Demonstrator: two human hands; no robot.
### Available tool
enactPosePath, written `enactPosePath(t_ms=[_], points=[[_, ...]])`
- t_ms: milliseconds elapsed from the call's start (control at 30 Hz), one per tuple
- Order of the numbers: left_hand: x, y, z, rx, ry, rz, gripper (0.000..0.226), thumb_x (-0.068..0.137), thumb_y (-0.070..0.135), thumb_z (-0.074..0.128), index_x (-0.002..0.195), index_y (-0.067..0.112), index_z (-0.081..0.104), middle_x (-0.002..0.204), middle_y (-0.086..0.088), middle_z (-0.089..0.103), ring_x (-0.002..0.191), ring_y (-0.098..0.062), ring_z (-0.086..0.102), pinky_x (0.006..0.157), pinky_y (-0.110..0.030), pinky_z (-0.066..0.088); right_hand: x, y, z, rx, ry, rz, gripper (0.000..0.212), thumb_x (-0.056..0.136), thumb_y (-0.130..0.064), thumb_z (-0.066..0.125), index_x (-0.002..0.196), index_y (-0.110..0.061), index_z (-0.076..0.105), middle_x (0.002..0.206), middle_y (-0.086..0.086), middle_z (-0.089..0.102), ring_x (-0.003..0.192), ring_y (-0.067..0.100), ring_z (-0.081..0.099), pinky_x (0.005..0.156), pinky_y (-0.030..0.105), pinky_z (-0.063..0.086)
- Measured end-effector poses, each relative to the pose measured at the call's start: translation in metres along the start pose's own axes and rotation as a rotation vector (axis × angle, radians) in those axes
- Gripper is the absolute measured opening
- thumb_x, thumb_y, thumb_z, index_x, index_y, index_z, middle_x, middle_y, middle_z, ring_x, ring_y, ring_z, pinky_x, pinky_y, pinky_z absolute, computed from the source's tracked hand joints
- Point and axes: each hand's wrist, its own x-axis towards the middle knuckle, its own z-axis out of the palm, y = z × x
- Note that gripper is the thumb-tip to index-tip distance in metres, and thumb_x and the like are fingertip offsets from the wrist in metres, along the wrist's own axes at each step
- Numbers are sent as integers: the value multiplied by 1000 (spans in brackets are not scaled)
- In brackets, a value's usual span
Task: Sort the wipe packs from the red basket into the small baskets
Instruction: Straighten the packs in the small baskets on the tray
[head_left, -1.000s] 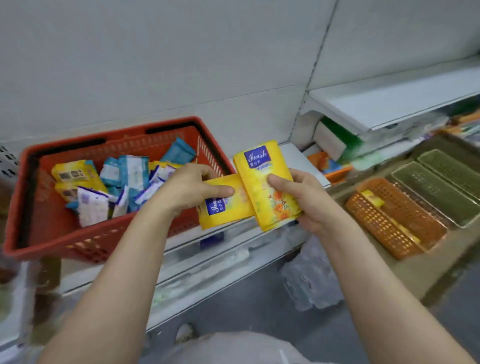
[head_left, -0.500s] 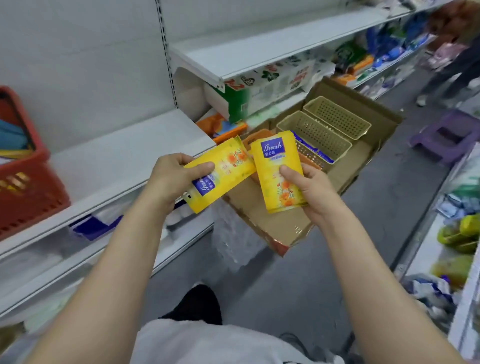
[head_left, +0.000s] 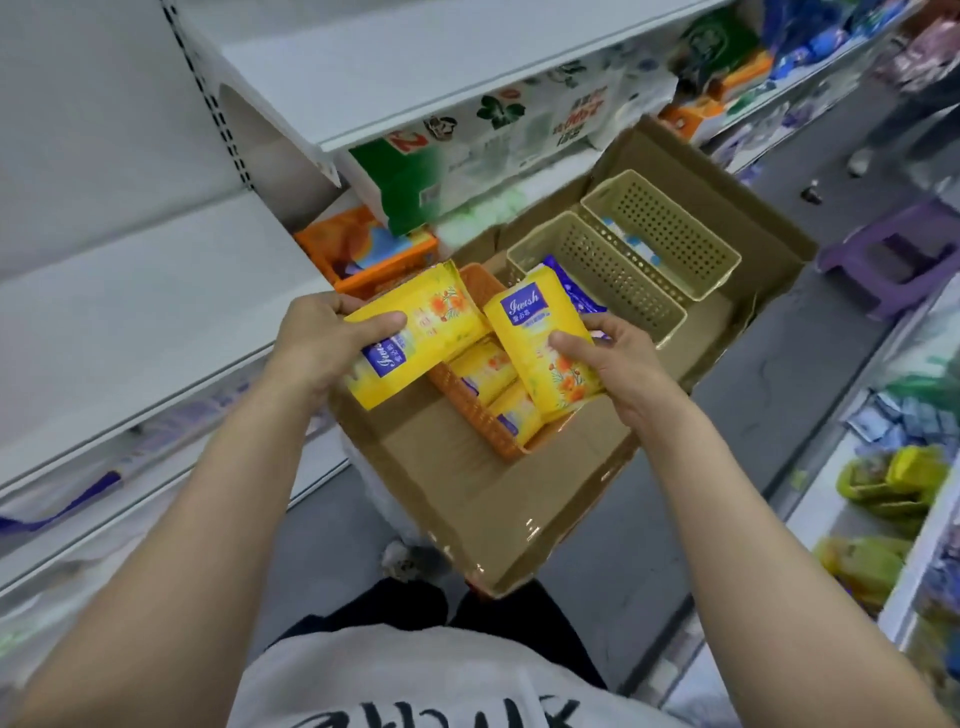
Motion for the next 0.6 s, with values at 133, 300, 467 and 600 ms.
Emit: enactPosePath(t_ms=[133, 300, 467, 600], points=[[23, 2, 6, 38, 94, -46, 45, 64, 47, 87, 92, 17, 69, 80, 2, 73, 63, -10, 69, 54, -27, 49, 59, 3, 4, -174, -71, -13, 33, 69, -18, 89, 93, -23, 68, 95, 9, 76, 81, 27, 73, 78, 46, 61], [35, -10, 23, 3, 228, -126, 31, 70, 36, 86, 83, 18, 66, 75, 9, 69, 50, 2, 64, 41, -14, 44, 138, 15, 22, -678, -303, -83, 52, 69, -29, 89, 115, -20, 67, 108, 1, 72, 88, 18, 71, 79, 34, 59], [16, -37, 44, -76, 398, -239, 29, 71, 28, 86, 88, 14, 66, 79, 4, 70, 54, 1, 63, 49, -17, 47, 191, 32, 49, -1136, -680, -211, 53, 72, -37, 86, 119, -23, 66, 122, 0, 66, 89, 14, 66, 68, 20, 50], [-2, -58, 67, -110, 508, -319, 28, 70, 28, 87, 83, 18, 64, 73, 5, 68, 46, 5, 60, 43, -16, 45, 205, 41, 73, -1352, -788, -416, 49, 78, -44, 79, 123, -30, 63, 130, -1, 63, 112, 22, 61, 79, 26, 40]])
